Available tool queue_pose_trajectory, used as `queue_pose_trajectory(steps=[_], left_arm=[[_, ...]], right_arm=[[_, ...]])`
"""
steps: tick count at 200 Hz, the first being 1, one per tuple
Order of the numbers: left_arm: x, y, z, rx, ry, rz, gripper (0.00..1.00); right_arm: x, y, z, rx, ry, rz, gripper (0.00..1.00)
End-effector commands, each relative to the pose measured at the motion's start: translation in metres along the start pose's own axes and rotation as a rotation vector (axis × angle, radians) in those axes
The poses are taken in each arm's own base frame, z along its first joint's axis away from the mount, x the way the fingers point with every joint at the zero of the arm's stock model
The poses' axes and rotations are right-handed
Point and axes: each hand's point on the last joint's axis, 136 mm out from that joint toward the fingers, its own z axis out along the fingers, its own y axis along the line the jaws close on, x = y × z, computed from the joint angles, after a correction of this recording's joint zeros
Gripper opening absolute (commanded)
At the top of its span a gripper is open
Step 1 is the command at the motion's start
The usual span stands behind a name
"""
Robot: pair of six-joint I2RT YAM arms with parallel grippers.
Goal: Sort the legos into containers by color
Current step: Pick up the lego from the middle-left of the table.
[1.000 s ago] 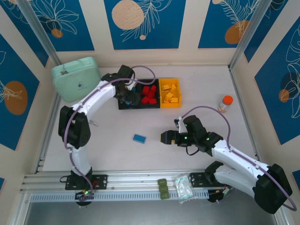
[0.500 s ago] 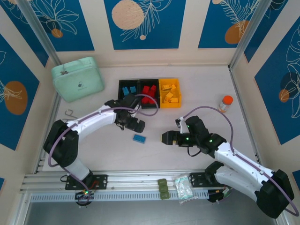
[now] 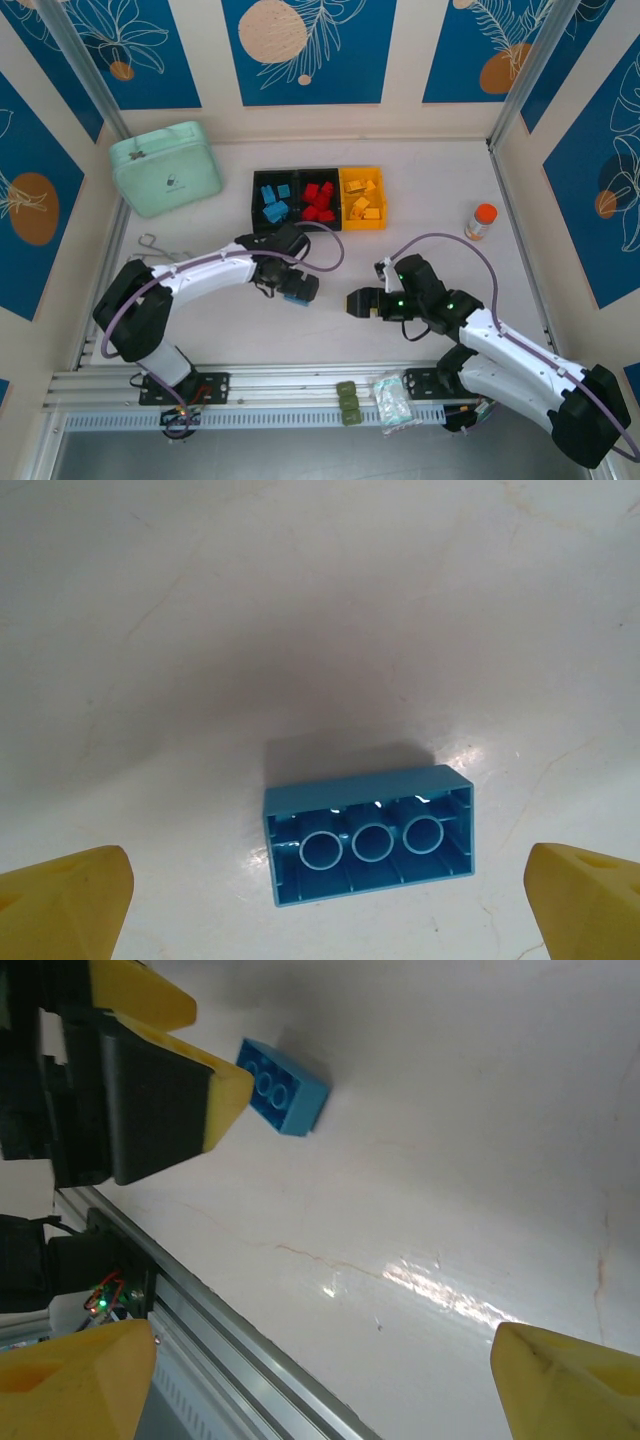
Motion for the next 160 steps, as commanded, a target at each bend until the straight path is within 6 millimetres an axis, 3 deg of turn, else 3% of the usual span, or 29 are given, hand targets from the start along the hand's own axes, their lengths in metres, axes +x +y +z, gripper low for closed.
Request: queue_pose_trajectory(steps=[1,51,88,120,160], left_arm=[[0.005,-0.006,0.005,0.011,0.007,-0.013,1.0],[0.011,-0.013,0.024,-0.018,0.046,-0.005,1.0],[0.014,-0.009,0.033,-0.092,0.069,0.015,0.94],[0.013,-0.009,0.037,-0.102,0.075,0.023,0.8],[0.007,-0.012,0.025,-0.089,0.05,0.036,0.61]], right_arm=[[0.01,-0.009,0.001,0.039,0.021,0.012,0.87],[0.013,-0.012,0.002,0.055,0.024,0.014,0.87],[0.012,-0.014,0.003,0.055,0.018,0.019,0.87],[0.012,-0.014,0.003,0.059,0.018,0.017,0.87],[0.013,-0.016,0.005,0.058,0.015,0.022,0.87]])
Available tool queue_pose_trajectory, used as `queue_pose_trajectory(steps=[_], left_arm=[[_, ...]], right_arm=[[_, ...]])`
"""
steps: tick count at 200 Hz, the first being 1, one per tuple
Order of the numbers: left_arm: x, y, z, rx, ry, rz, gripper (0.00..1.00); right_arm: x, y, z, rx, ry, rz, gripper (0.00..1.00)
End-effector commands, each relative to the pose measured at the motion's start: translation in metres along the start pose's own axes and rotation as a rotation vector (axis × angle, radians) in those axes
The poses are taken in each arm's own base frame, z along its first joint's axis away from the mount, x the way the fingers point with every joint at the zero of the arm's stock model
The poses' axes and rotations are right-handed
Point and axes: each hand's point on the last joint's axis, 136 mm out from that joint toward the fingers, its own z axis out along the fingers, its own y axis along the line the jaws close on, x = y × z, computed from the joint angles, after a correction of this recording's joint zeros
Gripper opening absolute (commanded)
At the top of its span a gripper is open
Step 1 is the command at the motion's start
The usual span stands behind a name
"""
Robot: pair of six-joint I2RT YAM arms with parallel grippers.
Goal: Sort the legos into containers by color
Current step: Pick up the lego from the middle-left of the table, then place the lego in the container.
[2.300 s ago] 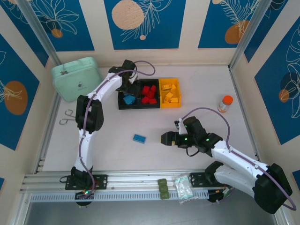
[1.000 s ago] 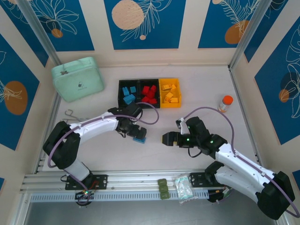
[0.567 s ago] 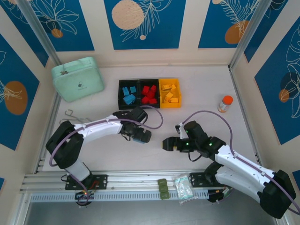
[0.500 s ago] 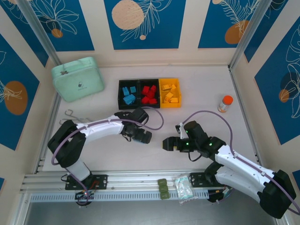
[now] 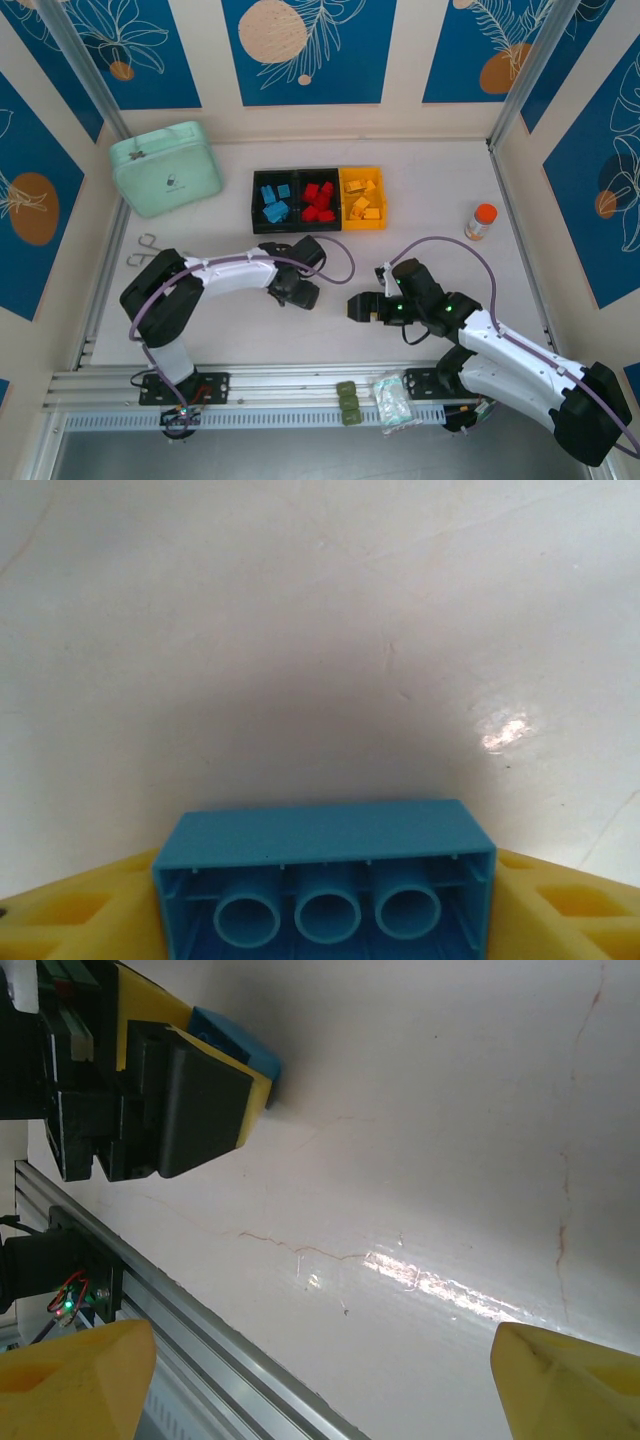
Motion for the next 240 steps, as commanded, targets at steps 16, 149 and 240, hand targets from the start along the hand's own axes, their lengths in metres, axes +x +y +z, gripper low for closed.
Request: queue_pose_trajectory(steps=[16,149,240], left_arm=[[-0.01,0.0,-0.022,-0.018,-0.04,0.024,0.61],[-0.131,0.097,-0.13,-0.235,-0.234,0.214,0.61],[-0.212,0.138,-0.105,-0.239,-0.233,0.206,0.61]], right_arm=[[0.004,-0.004,0.002,0.005,0.003,0.011,0.87],[-0.009,0.013,0.011,-0.031,0.019,-0.018,0.87],[-0.009,0.009,0.019,-0.008,0.042,-0.005,0.87]])
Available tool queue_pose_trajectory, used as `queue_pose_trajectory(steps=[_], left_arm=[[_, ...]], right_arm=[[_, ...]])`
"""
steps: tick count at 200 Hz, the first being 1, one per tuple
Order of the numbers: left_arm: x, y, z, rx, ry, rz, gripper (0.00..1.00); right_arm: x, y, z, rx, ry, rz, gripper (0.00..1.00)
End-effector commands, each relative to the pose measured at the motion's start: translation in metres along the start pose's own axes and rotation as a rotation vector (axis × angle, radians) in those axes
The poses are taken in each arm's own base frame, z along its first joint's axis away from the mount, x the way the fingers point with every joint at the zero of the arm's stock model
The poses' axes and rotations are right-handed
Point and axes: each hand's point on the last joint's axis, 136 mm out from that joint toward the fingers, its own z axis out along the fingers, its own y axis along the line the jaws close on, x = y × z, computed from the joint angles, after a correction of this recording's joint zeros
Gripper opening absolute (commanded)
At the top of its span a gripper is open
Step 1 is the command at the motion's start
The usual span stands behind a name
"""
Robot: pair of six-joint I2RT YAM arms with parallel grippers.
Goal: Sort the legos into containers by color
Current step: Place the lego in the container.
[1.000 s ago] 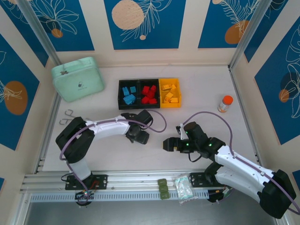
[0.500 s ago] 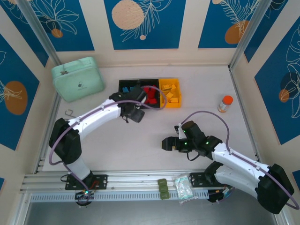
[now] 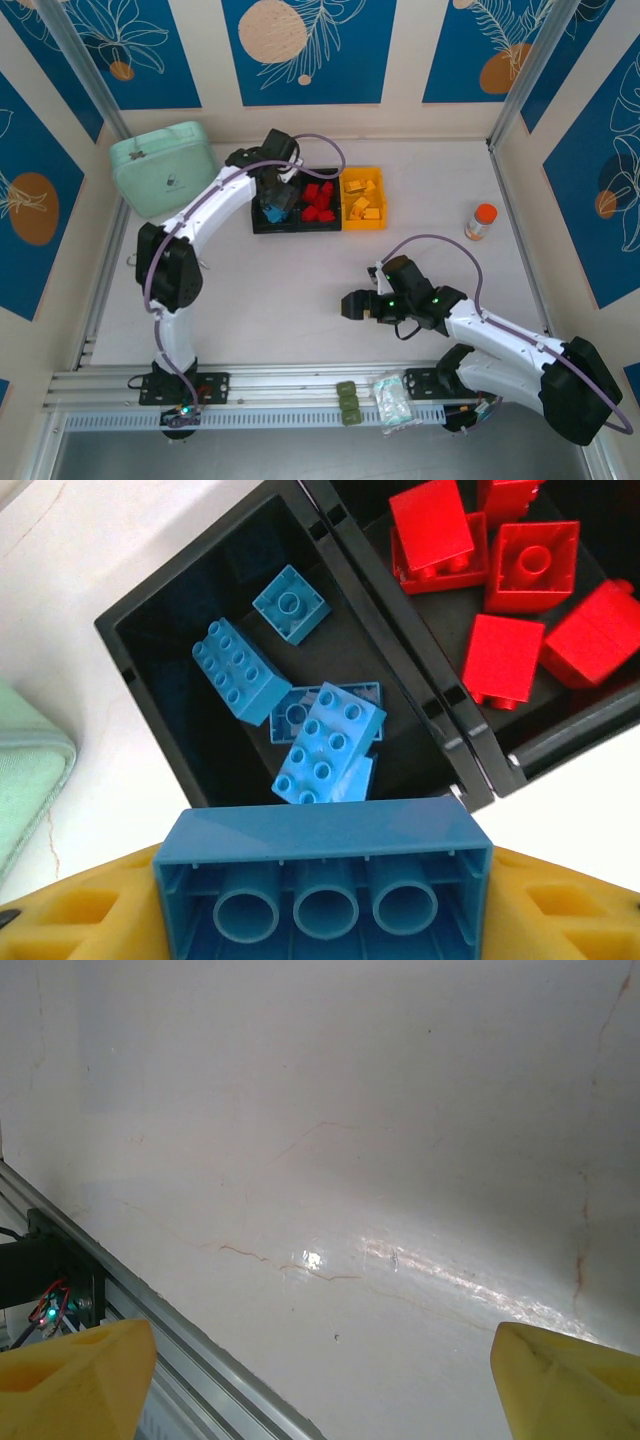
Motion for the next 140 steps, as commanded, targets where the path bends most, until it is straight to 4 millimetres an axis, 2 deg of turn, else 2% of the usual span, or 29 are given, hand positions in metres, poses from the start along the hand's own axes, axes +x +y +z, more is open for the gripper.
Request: queue_pose_trajectory(steps=[1,68,95,140], left_arm=[[-0.004,0.006,0.011,0.016,0.025,0.03,0.61],[-0.022,0.029,0.054,0.02,0.041,-0.016,0.63],[-0.03,0.029,0.064,0.034,0.038,-0.018,0.63],[-0.031,0.031,0.081,0.041,0.049,-0.041,0.65]], right_arm=[[-0.006,0.013,-0.003,-0.032,-0.006,-0.028,0.87],[-0.005,0.011,-0.002,-0.016,0.006,-0.016,0.87],[-0.007,0.011,-0.002,-0.008,0.008,-0.013,0.87],[-0.008,0.012,-0.001,-0.004,0.01,-0.011,0.87]])
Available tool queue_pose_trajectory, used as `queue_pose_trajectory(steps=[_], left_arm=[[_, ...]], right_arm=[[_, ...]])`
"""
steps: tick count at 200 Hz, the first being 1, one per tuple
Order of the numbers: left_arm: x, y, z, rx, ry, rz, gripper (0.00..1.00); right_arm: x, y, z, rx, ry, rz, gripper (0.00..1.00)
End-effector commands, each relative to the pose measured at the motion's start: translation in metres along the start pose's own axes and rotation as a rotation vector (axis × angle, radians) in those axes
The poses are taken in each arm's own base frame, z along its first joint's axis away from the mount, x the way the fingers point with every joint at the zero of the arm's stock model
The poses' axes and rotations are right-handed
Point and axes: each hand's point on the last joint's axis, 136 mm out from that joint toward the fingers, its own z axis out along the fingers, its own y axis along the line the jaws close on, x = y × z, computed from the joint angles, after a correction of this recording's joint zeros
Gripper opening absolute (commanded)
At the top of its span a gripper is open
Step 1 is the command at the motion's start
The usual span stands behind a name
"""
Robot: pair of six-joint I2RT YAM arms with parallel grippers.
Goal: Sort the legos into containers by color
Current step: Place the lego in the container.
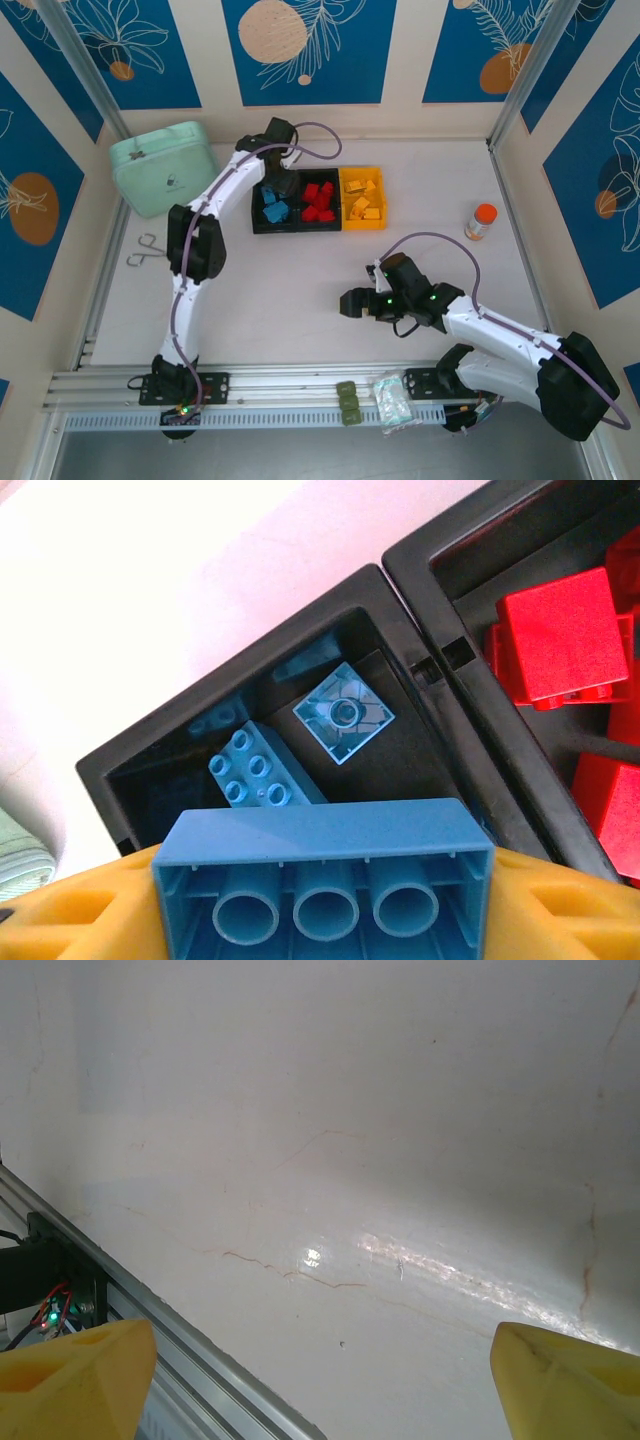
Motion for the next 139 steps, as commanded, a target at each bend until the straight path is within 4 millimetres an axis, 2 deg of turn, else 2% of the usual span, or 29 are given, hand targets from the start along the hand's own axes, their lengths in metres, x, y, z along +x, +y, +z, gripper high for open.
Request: queue_pose_trajectory(steps=[1,39,90,139], left_arm=[[0.001,0.001,0.005,0.027,0.014,-0.009,0.65],[0.003,0.0,0.012,0.025,0.025,-0.011,0.66],[0.006,0.003,0.013,0.011,0.04,-0.014,0.74],[0.004,0.002,-0.001,0.03,0.018,-0.051,0.76]], right_arm=[[-0.005,0.01,-0.003,-0.013,0.002,-0.016,0.87],[-0.007,0.012,-0.002,-0.01,0.006,-0.019,0.87],[-0.005,0.012,-0.003,-0.012,0.006,-0.019,0.87],[-0.006,0.012,-0.004,-0.013,-0.004,-0.021,0.87]])
